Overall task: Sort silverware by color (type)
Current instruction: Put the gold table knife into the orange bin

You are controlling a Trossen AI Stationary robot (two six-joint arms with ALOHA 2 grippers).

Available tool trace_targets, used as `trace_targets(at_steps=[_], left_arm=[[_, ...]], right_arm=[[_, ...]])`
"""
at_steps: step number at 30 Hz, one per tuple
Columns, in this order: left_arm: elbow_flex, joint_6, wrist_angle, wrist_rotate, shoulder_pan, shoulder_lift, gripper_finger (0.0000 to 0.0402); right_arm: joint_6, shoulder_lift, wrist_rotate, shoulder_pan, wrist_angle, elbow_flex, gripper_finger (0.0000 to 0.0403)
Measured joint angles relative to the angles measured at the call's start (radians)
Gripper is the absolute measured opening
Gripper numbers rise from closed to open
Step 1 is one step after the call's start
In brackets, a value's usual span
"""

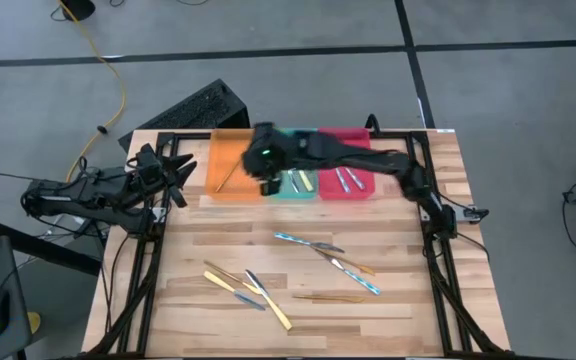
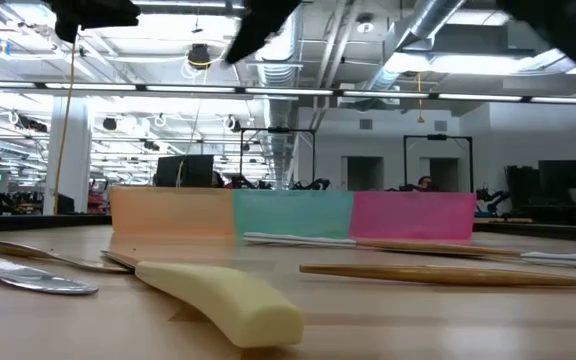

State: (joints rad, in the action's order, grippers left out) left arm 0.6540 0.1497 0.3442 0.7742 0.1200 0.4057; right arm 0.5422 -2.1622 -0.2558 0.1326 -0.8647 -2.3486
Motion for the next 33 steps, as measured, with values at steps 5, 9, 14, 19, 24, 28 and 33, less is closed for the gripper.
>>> trace_targets(at_steps=[5,9,14,19,24,28,33], left_arm=[[0.0,0.001,0.008,0.0,0.0,0.0,0.01],[0.0,0.002,0.008,0.0,0.0,0.0,0.01],[0.0,0.002,0.009,0.0,0.0,0.0,0.01],[0.0,0.001,0.022,0.0,0.0,0.0,0.01],[0.0,0.001,0.043,0.0,0.0,0.0,0.01],[0.0,-0.005,0.044,-0.009,0.0,0.0,0.01],[0.0,-0.005,0.044,-0.009,0.0,0.0,0.01]], right_arm=[[-0.2,0.167,0.029,-0.019,-0.318,-0.001,0.0207],[-0.423,0.249,0.094,-0.03,-0.535,-0.001,0.0207],[-0.649,0.303,0.152,-0.078,-0.701,0.022,0.0207],[-0.743,0.384,0.141,-0.202,-0.683,0.194,0.0207],[-0.933,0.476,0.023,-0.333,-0.67,0.484,0.0207],[-1.148,0.579,-0.002,-0.417,-0.53,0.772,0.0207],[-1.312,0.66,0.026,-0.515,-0.142,1.091,0.0207]])
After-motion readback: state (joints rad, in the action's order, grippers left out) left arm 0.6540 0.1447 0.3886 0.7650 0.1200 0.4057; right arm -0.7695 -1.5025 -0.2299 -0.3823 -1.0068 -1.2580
